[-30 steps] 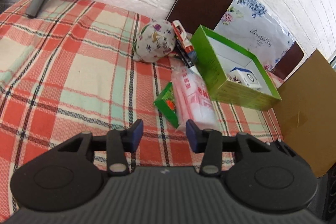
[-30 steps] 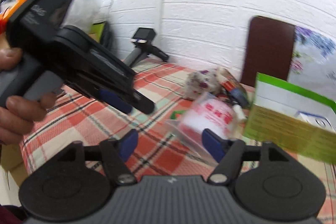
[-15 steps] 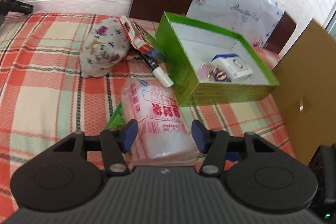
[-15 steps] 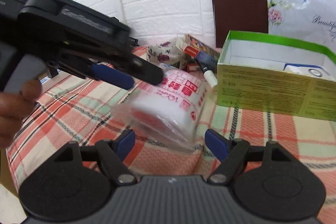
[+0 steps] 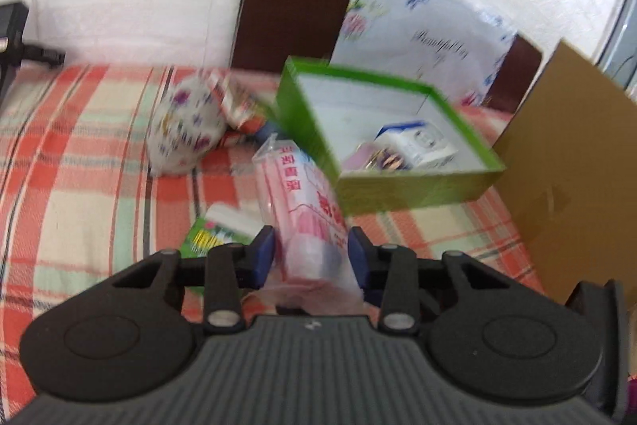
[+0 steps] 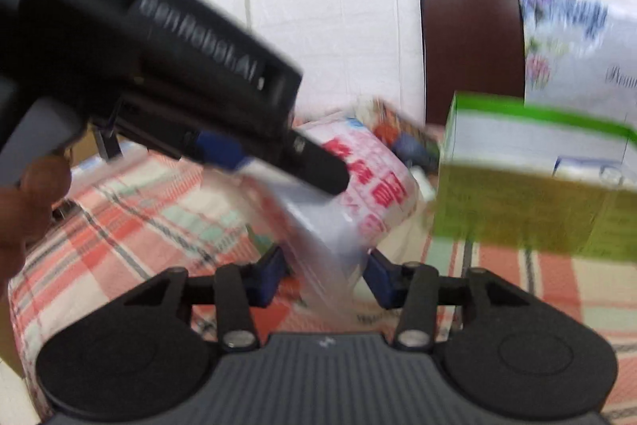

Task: Organize objects
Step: 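Carry the clear bag into the green box and open the left tool, then grasp the small green carton with the left tool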

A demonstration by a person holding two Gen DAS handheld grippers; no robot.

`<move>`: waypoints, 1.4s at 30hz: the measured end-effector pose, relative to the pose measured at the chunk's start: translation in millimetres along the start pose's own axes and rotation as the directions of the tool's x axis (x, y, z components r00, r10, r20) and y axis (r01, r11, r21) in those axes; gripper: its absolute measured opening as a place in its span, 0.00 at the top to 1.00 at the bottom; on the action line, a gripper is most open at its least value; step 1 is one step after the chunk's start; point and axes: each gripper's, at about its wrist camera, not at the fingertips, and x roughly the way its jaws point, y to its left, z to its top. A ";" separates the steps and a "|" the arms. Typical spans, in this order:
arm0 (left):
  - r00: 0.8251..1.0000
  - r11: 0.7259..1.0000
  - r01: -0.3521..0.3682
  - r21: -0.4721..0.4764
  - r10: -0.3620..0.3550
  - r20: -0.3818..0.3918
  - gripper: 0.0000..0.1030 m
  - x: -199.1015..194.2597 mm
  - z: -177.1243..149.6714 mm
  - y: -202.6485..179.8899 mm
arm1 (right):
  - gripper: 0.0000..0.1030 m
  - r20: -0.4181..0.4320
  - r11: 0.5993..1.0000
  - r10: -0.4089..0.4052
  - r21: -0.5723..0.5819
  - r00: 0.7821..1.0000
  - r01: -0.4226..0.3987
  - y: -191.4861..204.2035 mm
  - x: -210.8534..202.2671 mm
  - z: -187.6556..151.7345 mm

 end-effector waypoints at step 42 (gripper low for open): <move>0.987 0.972 -0.153 -0.177 0.143 -0.068 0.38 31.8 -3.9 107.9 | 0.23 -0.168 1.000 -0.023 -0.019 0.986 0.020 -2.0 36.7 -7.9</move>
